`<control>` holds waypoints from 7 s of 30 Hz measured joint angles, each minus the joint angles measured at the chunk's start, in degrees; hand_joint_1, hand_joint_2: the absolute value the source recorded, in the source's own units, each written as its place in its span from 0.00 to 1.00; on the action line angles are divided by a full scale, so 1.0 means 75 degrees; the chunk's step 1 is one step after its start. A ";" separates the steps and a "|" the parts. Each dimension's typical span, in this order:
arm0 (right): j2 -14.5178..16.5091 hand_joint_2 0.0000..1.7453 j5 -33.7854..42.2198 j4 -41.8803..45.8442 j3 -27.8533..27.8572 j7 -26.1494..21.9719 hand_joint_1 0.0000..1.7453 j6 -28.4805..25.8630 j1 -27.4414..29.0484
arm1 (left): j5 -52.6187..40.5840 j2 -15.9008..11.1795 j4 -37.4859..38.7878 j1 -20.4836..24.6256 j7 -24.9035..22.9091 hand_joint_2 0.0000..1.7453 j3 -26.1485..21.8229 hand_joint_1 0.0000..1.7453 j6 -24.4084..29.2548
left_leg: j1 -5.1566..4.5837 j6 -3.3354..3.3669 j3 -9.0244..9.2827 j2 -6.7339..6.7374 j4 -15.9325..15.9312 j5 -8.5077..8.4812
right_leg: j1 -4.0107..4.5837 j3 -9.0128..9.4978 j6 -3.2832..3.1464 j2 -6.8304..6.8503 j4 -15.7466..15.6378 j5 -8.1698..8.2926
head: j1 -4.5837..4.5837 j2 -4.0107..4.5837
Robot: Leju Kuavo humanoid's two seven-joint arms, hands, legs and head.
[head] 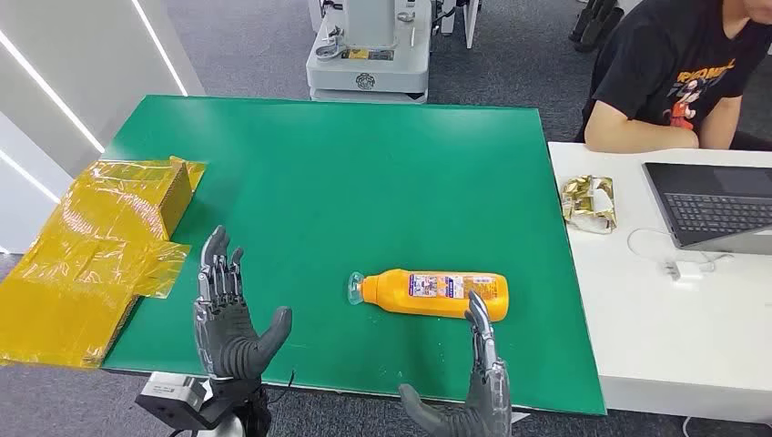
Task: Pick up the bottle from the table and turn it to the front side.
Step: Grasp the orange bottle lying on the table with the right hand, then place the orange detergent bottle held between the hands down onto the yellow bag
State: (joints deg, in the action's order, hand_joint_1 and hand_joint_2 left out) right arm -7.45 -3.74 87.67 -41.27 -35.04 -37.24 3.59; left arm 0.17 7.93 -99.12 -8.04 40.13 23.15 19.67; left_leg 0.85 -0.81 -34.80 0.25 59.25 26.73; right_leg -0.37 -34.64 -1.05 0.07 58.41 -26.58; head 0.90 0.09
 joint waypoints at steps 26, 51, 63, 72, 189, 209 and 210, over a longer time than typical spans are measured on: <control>-0.0106 1.00 -0.2353 0.0218 0.0281 0.0852 0.00 0.0265 -0.0268 | -0.0042 -0.0077 -0.0113 -0.0189 0.0000 1.00 0.0020 0.00 0.0129 | 0.0000 0.0000 0.0003 0.0004 0.0000 0.0000 | 0.0000 0.0002 -0.0003 -0.0002 0.0000 -0.0002 | 0.0001 0.0000; -0.1579 1.00 -0.5516 -0.3927 0.0496 0.1965 0.00 0.5880 -0.6308 | 0.0009 -0.0076 0.0481 0.0533 0.0000 1.00 -0.0066 0.00 -0.1386 | -0.0004 0.0018 0.0000 -0.0011 0.0010 -0.0018 | -0.0001 0.0008 0.0013 0.0004 0.0007 0.0025 | 0.0004 0.0000; -0.0746 1.00 -0.4891 -0.6006 -0.0637 0.1342 0.00 0.6401 -0.7369 | 0.0106 -0.0066 0.0746 0.0746 0.0000 1.00 -0.0107 0.00 -0.1329 | -0.0005 0.0017 0.0002 -0.0012 0.0010 -0.0018 | 0.0002 0.0007 0.0014 0.0004 0.0008 0.0023 | 0.0004 0.0000; -0.0451 1.00 -0.4825 -0.6610 -0.1049 0.1189 0.00 0.6381 -0.7295 | 0.0178 -0.0063 0.0852 0.0804 0.0000 1.00 -0.0117 0.00 -0.1274 | -0.0006 0.0017 0.0004 -0.0010 0.0011 -0.0018 | 0.0001 0.0008 0.0017 0.0003 0.0004 0.0021 | 0.0003 0.0000; -0.0220 1.00 -0.3271 -0.5346 0.1409 0.2530 1.00 0.0956 -0.3873 | 0.0299 0.0348 0.1157 0.0748 -0.0044 1.00 -0.0641 0.00 -0.0771 | -0.0005 0.0016 -0.0003 -0.0034 0.0008 -0.0014 | 0.0002 0.0010 0.0018 0.0032 0.0003 0.0010 | 0.0003 0.0000; -0.0044 1.00 -0.3162 -0.3736 0.1615 0.2184 1.00 0.0983 -0.2788 | 0.0743 0.0229 0.1380 0.1654 -0.0447 1.00 -0.0147 0.00 -0.1169 | -0.0005 0.0016 -0.0001 -0.0029 0.0008 -0.0014 | 0.0002 0.0009 0.0018 0.0026 0.0003 0.0010 | 0.0003 0.0000; -0.0010 1.00 -0.3169 -0.3715 0.1599 0.2184 1.00 0.1053 -0.2795 | 0.0758 0.0230 0.1445 0.1724 -0.0464 1.00 -0.0093 0.00 -0.1181 | -0.0005 0.0016 0.0000 -0.0028 0.0008 -0.0014 | 0.0002 0.0009 0.0018 0.0025 0.0003 0.0010 | 0.0004 0.0000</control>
State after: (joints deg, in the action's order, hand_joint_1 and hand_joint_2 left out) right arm -7.53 -27.50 59.81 -29.27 -18.65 -29.35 -17.37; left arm 5.86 9.66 -88.29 4.89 36.65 22.45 10.81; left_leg 0.81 -0.69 -34.80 0.04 59.31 26.63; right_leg -0.36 -34.57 -0.91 0.26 58.43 -26.51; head 0.92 0.09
